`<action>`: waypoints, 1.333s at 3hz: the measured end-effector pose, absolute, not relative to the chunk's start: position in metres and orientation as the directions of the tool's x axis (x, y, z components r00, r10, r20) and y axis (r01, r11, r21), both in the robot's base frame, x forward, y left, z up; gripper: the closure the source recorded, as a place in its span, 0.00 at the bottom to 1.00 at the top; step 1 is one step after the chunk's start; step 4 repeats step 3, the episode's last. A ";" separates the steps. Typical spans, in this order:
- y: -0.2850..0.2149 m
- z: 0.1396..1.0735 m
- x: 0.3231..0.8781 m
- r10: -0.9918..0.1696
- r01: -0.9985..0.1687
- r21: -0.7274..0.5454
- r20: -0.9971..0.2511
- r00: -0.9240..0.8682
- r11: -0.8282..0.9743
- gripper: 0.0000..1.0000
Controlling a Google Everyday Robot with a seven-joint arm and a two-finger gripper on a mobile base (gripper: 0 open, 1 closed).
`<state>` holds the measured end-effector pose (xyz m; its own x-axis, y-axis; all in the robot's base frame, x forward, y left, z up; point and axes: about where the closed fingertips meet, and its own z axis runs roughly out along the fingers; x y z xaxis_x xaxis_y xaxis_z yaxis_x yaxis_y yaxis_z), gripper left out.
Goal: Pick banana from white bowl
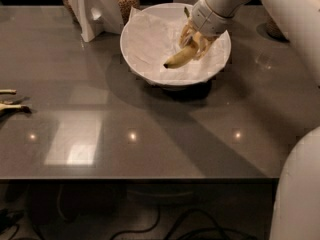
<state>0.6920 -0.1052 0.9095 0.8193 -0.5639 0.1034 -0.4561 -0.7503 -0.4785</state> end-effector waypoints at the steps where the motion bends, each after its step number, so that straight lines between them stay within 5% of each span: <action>1: -0.111 0.934 0.673 -0.554 -0.447 -0.520 0.061 0.830 -0.728 1.00; 4: -0.108 0.980 0.614 -0.455 -0.362 -0.613 -0.004 0.891 -0.703 1.00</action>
Offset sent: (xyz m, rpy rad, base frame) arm -0.0870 -0.0115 0.0825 0.1390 0.0190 0.1196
